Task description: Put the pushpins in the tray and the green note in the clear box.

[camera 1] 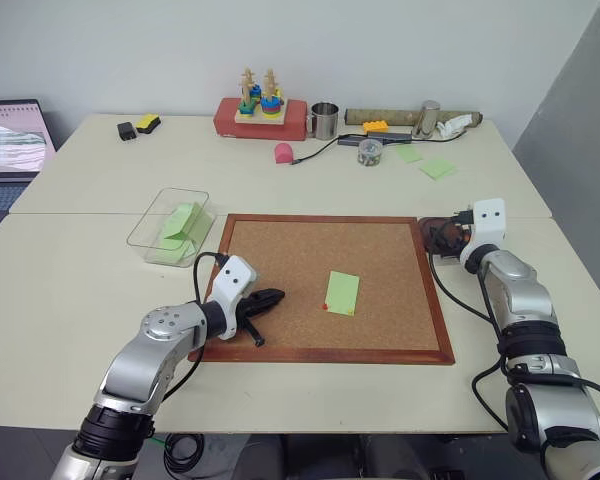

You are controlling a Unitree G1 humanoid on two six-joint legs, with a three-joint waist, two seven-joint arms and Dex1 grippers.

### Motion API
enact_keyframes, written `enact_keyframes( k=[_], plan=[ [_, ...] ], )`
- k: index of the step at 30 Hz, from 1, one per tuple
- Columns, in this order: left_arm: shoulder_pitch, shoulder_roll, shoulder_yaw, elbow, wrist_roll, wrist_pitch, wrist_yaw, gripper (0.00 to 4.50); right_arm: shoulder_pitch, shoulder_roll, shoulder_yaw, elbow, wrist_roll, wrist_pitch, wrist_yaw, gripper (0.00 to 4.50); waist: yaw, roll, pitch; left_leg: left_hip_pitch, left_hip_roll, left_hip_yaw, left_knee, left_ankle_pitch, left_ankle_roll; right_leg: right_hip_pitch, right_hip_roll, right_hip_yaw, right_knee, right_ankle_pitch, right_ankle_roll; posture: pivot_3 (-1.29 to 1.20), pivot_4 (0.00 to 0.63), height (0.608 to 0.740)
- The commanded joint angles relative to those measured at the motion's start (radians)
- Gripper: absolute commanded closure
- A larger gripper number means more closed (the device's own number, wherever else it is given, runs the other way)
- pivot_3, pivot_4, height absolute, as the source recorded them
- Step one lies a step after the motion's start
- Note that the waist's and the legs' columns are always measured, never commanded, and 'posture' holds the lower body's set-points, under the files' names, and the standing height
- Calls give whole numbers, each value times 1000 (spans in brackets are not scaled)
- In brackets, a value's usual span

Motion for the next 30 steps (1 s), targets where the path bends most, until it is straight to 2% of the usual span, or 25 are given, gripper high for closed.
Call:
enact_keyframes(
  k=[1,5,8,12,16,21,27,30],
  plan=[
    [25,9,-35,19,32,21,1,4500,1,-23,-7,-9,-9,-27,-7,36,0,0,0,0,0,0,0,0,0,0,0,0,0,0,0,0,150,740],
    [30,11,-34,18,31,19,0,4500,-8,-11,-31,-46,25,-80,3,36,0,0,0,0,0,0,0,0,0,0,0,0,0,0,0,0,150,740],
    [31,11,-33,17,30,19,0,4500,-8,-5,-24,-106,69,-86,77,36,0,0,0,0,0,0,0,0,0,0,0,0,0,0,0,0,150,740],
    [32,11,-34,17,30,20,-1,4500,36,-41,56,-232,122,6,275,36,1,1,0,0,0,0,0,0,0,0,0,0,0,0,0,0,150,740],
    [31,13,-35,19,30,19,-2,4500,147,-128,161,-461,207,135,520,36,4,1,0,-1,0,-1,0,0,0,0,0,-1,-1,0,0,0,150,740],
    [27,16,-35,27,31,17,-7,4500,271,-199,237,-713,314,220,691,36,2,4,0,-1,0,-2,0,0,0,0,0,-1,-1,0,0,0,150,740],
    [21,17,-37,34,34,14,-10,4500,353,-205,334,-846,304,198,739,36,2,3,0,1,0,-2,0,0,0,1,1,-1,-1,-3,5,0,150,740],
    [20,16,-37,34,36,14,-12,4500,364,-190,410,-840,235,118,737,36,2,3,0,1,0,-2,1,0,0,1,1,-1,-1,-3,6,0,150,740]
  ],
)
